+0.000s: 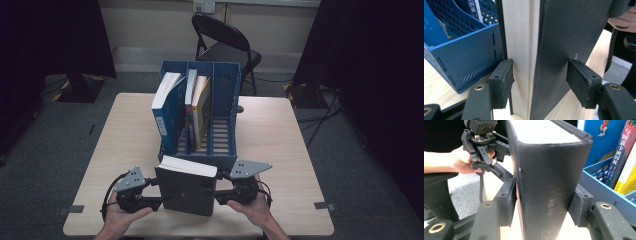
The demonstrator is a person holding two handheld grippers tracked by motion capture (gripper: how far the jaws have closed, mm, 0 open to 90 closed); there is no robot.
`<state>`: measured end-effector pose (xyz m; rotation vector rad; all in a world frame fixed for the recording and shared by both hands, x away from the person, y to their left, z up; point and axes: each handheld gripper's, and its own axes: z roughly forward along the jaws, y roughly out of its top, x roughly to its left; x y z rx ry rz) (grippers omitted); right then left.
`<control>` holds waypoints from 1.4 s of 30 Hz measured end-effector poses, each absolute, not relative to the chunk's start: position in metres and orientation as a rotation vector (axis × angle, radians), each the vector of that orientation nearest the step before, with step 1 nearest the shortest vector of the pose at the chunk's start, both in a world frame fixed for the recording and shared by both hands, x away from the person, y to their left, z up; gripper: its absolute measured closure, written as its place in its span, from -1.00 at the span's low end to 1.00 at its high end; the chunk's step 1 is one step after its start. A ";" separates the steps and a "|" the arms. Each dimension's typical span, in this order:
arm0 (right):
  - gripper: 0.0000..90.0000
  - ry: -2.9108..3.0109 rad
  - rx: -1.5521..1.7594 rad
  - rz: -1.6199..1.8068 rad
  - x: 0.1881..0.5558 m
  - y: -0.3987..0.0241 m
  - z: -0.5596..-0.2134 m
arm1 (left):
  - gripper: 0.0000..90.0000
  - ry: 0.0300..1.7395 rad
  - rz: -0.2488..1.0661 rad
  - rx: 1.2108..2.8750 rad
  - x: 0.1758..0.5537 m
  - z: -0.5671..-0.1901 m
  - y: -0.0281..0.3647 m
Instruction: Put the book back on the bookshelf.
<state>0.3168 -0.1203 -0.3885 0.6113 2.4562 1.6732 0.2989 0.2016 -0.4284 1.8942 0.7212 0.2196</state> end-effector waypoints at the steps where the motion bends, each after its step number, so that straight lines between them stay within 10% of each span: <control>1: 0.03 2.455 0.610 1.678 0.317 -0.120 -0.389 | -0.14 0.722 0.218 1.889 0.299 -0.428 0.201; 42: 0.15 2.475 0.597 1.588 0.320 -0.113 -0.389 | -0.64 0.964 0.249 1.863 0.315 -0.436 0.235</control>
